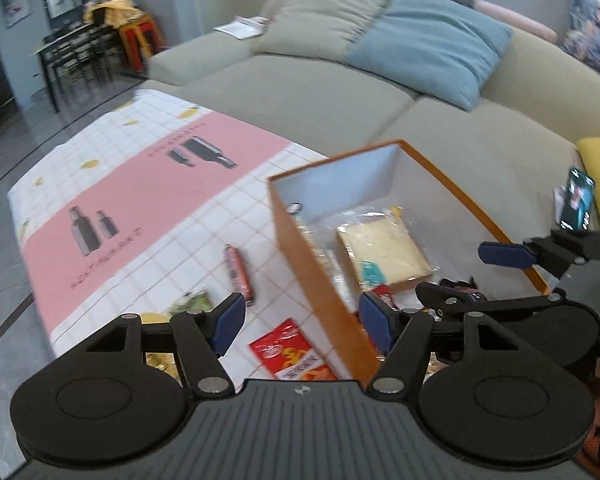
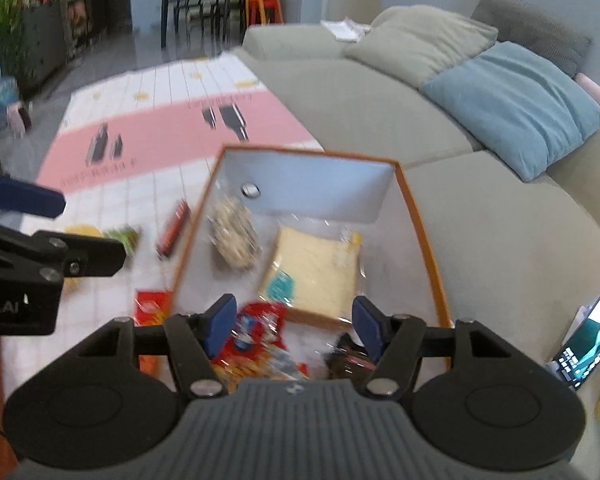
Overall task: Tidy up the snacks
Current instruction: 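Move both tools back over the remaining snacks on the tablecloth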
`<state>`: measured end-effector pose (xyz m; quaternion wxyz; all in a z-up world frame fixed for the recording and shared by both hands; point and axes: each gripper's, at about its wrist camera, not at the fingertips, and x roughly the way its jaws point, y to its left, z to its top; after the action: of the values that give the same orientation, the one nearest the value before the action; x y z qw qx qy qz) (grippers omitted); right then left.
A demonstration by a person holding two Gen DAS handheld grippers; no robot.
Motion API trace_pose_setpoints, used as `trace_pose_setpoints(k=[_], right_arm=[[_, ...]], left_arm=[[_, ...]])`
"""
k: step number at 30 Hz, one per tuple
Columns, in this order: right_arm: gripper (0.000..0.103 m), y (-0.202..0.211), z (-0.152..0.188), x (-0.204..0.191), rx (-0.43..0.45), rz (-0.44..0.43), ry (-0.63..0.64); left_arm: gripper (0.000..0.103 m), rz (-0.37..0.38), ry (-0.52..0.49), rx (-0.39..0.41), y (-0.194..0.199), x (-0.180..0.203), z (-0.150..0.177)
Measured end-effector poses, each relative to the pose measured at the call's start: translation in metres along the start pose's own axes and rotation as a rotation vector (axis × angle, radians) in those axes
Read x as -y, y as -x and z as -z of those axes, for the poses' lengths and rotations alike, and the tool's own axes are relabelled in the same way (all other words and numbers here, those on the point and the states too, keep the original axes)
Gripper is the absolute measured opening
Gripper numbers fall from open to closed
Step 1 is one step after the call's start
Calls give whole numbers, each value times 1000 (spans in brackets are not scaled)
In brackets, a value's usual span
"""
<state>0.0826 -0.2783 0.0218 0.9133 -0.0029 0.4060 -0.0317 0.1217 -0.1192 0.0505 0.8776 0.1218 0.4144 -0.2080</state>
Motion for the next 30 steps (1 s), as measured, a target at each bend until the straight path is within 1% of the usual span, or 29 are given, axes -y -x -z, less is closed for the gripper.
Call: trace_pose_setpoints(k=[6,12,15,19,25,28,30], right_arm=[[66,12,1,-24,60,-53,-90],[66,13,7,-48,87,-102,-134],[66,9,11,-63,94,-134,-111],[65,1,14,-83,88,-171,-71],[64,-12,15,-109,99,-226,-10],[57,-19,16,-120,93,-249,30],[56,-24,16,-128,86,-258,53]], left_arm=[[77,-53,93,5,13,-33,12],[77,-99,164,-33,12,-68,32],[77,-113,203,-62,8,-83,44],[77,-111,256,-81,5,-105,59],[77,-82,351,-109,-7,-138,76],[77,-82,379,-125,-16,-150,84],[77,-83,389,-134,-23,-156,87]])
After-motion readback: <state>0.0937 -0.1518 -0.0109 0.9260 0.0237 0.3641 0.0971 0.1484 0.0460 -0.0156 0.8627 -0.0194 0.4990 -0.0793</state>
